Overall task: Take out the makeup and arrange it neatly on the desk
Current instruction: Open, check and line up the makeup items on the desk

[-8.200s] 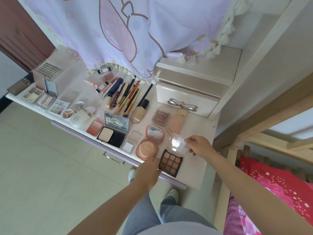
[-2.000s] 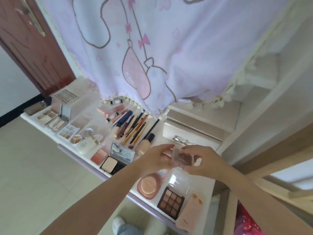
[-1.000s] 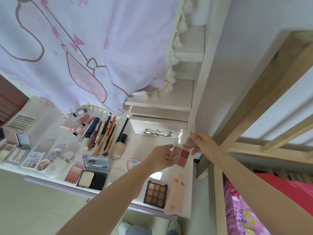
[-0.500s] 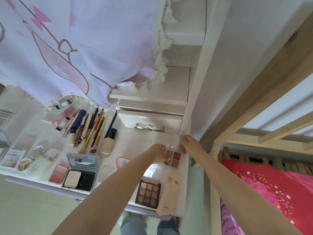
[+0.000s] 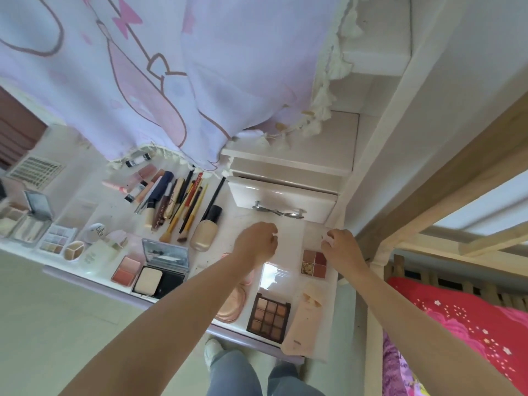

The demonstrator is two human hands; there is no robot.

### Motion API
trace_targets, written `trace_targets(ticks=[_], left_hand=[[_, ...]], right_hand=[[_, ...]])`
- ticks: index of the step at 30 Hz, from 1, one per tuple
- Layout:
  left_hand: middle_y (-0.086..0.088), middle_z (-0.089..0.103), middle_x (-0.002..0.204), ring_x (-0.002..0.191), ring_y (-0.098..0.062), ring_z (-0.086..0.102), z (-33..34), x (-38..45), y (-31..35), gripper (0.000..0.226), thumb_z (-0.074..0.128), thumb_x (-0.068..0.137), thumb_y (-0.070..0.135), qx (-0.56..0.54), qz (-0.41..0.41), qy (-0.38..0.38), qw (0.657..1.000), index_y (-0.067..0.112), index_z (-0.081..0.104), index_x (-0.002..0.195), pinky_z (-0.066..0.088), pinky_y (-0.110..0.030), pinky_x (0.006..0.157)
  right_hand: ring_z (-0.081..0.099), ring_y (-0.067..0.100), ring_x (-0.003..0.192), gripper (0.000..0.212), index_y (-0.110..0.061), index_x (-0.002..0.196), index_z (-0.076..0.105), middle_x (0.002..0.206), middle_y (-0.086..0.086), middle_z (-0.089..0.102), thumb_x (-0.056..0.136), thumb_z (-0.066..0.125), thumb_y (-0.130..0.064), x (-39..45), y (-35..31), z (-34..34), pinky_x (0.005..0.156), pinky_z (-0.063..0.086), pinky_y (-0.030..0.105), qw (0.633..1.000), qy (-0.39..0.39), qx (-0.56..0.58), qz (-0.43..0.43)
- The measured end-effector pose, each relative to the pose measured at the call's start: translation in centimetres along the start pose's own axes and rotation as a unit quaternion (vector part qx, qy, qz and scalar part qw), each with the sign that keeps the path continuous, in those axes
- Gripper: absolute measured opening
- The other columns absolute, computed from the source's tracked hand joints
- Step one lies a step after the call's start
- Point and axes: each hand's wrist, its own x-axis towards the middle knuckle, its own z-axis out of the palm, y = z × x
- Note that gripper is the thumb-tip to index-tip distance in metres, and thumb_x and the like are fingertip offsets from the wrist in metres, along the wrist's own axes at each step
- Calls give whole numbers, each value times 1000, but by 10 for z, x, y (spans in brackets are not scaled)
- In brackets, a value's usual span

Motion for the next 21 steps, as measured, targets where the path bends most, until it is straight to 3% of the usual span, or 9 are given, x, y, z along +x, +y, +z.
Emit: trace_targets(ticks=[5, 10, 15, 21], left_hand=[[-7, 57, 117, 108, -21, 54, -27, -18, -62, 36, 51, 90, 28, 61, -91, 122, 986, 9, 50, 120, 44, -28, 88], [-8, 57, 111, 100, -21, 56, -40, -11, -101, 49, 59, 83, 43, 125, -217, 33, 968, 6, 51, 114, 49, -29, 84], [-3, 60, 98, 90, -19, 59, -40, 3, -117, 38, 56, 84, 41, 141, -170, -65, 973, 10, 56, 105, 47, -26, 75], [-1, 59, 88, 74, -16, 53, -45, 11, -132, 35, 64, 74, 33, 117, -84, -65, 987, 12, 58, 102, 42, -23, 60]], right_hand=[[39, 24, 125, 33, -4, 122, 50, 129, 9, 47, 94, 40, -18, -8, -40, 16, 101, 28, 25, 986, -37, -66, -147], [43, 22, 119, 30, -3, 117, 55, 125, 12, 52, 92, 43, -15, -2, -95, 39, 97, 30, 24, 974, -72, -78, -202], [45, 25, 116, 29, -3, 115, 57, 120, 12, 55, 92, 42, -13, 3, -125, 58, 94, 31, 24, 981, -63, -73, -166], [53, 21, 108, 29, -6, 116, 57, 117, 9, 59, 93, 42, -16, -1, -146, 65, 89, 38, 23, 992, -40, -57, -101]])
